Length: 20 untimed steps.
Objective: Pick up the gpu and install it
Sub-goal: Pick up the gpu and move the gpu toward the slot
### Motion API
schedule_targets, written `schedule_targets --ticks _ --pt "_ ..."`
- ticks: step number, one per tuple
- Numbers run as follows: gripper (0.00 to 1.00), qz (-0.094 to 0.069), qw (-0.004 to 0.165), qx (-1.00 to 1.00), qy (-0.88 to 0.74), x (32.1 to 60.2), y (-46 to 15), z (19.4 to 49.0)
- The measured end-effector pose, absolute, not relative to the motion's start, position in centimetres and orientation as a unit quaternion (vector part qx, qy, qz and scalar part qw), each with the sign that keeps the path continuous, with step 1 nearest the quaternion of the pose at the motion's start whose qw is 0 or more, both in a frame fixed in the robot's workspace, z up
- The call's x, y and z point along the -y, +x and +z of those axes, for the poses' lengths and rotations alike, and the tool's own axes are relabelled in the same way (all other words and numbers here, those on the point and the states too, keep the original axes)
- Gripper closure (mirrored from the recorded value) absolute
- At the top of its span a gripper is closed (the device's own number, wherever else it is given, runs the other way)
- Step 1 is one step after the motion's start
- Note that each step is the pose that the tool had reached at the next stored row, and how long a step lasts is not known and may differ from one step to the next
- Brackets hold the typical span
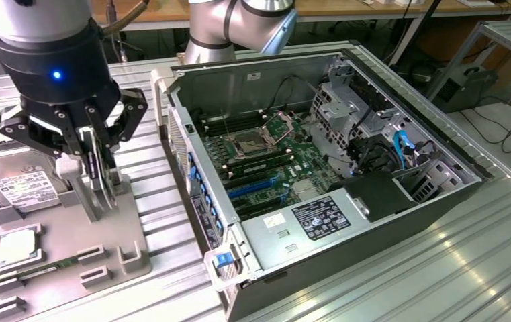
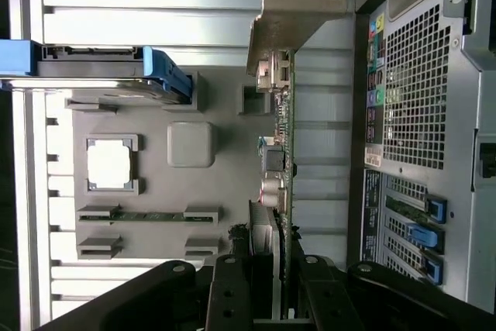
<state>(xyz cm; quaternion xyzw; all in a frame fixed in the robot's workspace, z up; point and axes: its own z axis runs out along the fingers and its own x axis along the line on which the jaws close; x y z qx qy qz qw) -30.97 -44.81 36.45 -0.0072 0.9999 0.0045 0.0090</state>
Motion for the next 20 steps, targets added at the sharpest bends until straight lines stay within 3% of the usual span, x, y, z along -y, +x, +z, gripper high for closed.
schedule_targets --ticks 8,11,15,20 --pt "0.72 0.004 0.009 -1.0 -0.007 44.8 -31.0 38.6" --pt "0.72 0.002 0.009 -1.0 -0.007 44.8 -31.0 41.8" --pt "0.72 0.002 0.009 -1.0 -0.007 44.8 -30.8 41.8" --pt "0.72 -0.004 0.009 -1.0 -0.015 44.6 -24.1 41.8"
